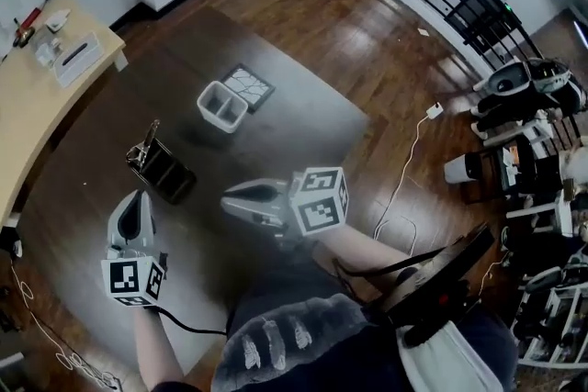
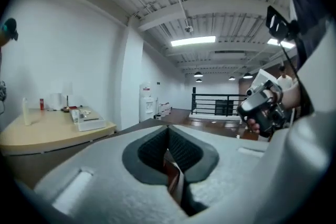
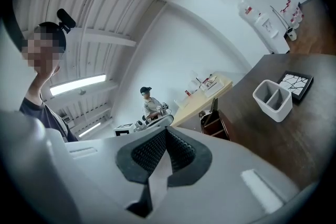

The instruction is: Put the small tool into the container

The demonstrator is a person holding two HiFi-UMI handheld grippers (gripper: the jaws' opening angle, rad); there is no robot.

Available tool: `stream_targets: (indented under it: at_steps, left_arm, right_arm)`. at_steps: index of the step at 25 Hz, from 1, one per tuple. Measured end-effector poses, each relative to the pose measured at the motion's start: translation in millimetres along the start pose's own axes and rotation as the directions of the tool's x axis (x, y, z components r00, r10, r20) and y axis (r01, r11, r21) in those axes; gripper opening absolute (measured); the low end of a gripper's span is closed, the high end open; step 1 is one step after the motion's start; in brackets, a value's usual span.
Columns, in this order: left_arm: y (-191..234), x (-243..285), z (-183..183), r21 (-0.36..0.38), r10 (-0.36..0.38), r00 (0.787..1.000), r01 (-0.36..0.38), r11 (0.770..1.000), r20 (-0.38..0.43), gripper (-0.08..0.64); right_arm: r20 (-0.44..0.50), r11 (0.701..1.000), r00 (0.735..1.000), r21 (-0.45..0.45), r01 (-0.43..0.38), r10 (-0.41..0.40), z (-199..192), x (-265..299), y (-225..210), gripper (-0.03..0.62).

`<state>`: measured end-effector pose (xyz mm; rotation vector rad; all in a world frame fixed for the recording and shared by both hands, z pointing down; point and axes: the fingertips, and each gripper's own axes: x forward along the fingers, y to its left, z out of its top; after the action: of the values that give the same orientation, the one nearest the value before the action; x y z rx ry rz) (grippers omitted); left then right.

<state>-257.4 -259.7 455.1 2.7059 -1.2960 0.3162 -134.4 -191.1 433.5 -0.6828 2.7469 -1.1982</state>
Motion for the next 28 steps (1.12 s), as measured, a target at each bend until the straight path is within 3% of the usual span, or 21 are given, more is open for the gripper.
stream_targets:
  at_steps: [3,5,8,10,16,21,28]
  left_arm:
    - [-11,5,-8,0.020,-0.079,0.996,0.080,0.997,-0.050,0.002]
    - [-24,7,-9,-0.026,-0.146,0.988,0.145,0.989,-0.053,0.002]
    - [-51,16,-2,-0.141,-0.256,0.966,0.252,0.957,-0.011,0.002]
    - [-73,25,5,-0.163,-0.325,0.945,0.323,0.932,0.010,0.002]
    - [-137,53,19,-0.055,-0.418,0.908,0.417,0.907,-0.019,0.000]
    - [-198,71,27,-0.018,-0.454,0.890,0.453,0.891,-0.040,-0.002]
    - [-312,83,51,0.021,-0.536,0.843,0.537,0.843,-0.038,-0.002]
  right_arm:
    - [0.063,0.999,0.997,0.004,0.043,-0.043,3,-1,6,0.000]
    - [0.099,0.997,0.992,0.017,0.077,-0.078,-2,-8,12,-0.001]
    - [0.141,0.991,0.981,0.028,0.131,-0.133,-11,-32,16,0.000]
    - [0.187,0.984,0.966,0.042,0.176,-0.180,-11,-55,16,0.000]
    - [0.375,0.972,0.897,0.094,0.216,-0.236,-6,-132,24,0.000]
    - [0.436,0.969,0.865,0.105,0.225,-0.248,-21,-191,27,0.000]
    - [0.524,0.971,0.818,0.111,0.212,-0.238,-40,-298,39,0.000]
